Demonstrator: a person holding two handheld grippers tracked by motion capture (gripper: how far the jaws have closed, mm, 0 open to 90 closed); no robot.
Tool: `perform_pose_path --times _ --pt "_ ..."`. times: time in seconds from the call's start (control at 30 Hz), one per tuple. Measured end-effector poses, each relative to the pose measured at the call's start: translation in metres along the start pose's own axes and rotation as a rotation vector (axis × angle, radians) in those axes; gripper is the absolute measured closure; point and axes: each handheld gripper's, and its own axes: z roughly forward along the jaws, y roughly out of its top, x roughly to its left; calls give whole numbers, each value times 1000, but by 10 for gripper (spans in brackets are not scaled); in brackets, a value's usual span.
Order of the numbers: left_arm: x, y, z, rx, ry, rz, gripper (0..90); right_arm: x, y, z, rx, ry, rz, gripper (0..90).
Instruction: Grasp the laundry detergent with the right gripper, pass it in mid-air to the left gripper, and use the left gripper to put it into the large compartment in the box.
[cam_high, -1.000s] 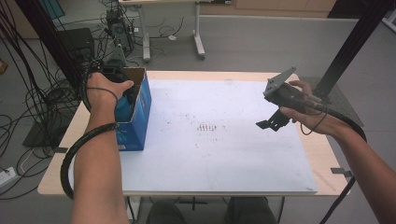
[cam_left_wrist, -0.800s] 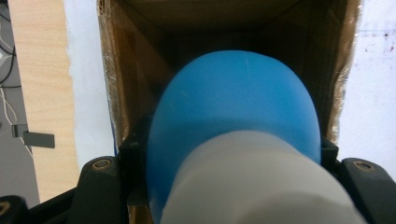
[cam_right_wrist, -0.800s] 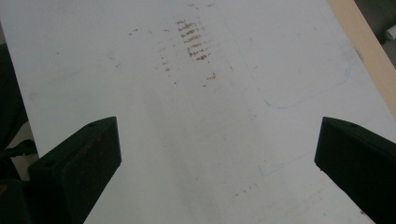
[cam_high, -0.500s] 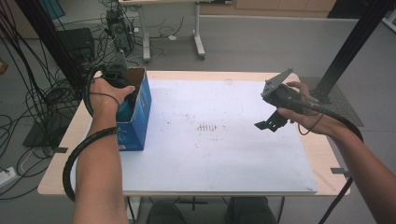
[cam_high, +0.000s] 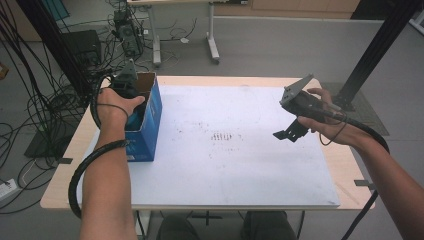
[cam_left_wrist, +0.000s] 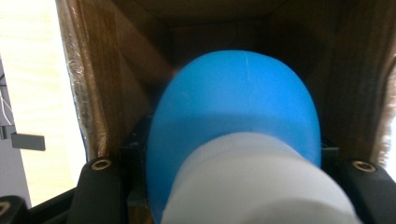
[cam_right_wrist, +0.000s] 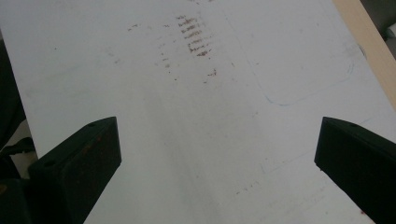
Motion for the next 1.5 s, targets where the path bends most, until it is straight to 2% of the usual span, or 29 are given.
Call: perform_pose_path --times 0.43,1.5 --pt "2 -2 3 -7 -10 -3 376 1 3 2 3 -2 -6 4" --pt "1 -3 3 -9 -1 0 375 -1 4 -5 5 -13 -13 4"
